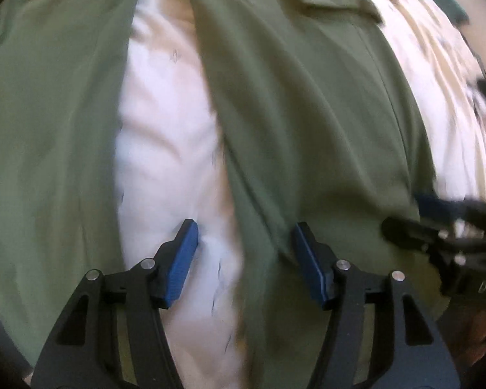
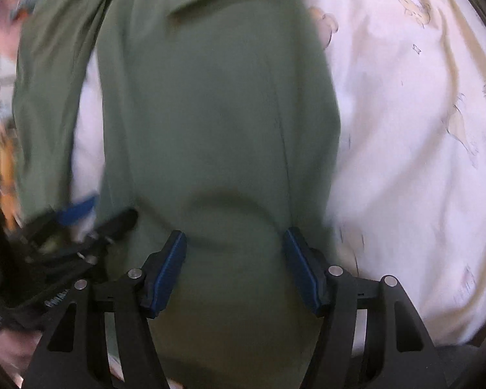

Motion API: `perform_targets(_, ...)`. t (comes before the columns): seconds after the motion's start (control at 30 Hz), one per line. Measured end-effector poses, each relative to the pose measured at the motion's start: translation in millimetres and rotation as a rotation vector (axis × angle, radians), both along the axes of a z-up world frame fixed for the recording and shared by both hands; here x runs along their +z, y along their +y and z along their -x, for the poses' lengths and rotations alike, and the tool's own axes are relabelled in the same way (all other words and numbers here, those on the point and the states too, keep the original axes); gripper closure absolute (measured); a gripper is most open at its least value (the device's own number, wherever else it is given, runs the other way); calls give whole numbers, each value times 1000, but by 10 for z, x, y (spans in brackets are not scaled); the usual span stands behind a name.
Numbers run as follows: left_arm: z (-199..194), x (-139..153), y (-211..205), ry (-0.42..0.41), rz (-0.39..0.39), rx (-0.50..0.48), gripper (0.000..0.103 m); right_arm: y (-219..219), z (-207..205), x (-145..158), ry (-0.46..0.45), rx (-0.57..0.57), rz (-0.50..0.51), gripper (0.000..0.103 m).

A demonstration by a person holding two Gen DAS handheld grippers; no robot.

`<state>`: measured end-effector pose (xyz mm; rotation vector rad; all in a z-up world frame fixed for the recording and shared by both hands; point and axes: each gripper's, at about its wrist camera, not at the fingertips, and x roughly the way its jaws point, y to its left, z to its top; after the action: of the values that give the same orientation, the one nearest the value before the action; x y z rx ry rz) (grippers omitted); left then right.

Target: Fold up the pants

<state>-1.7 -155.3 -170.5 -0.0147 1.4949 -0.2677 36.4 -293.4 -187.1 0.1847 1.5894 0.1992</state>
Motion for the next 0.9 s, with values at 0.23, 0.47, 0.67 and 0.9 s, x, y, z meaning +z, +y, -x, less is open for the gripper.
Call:
perform_targets(0.23,381,157,135,50,7,-66,46,337,519,-12,219,170,29,38)
perform_targets(0.47,404,788,536,-132,-15,-45,27,142,506,606,-38,65,-118,38)
perform_targets(0.67,391,1321,1130,-352,-87,105,25,-23,614,1140,-426,-65,-248,38)
perform_targets(0.9,474,1474,1831,-322,-89,284,25,-143,670,1201,-534,-196,-386,26)
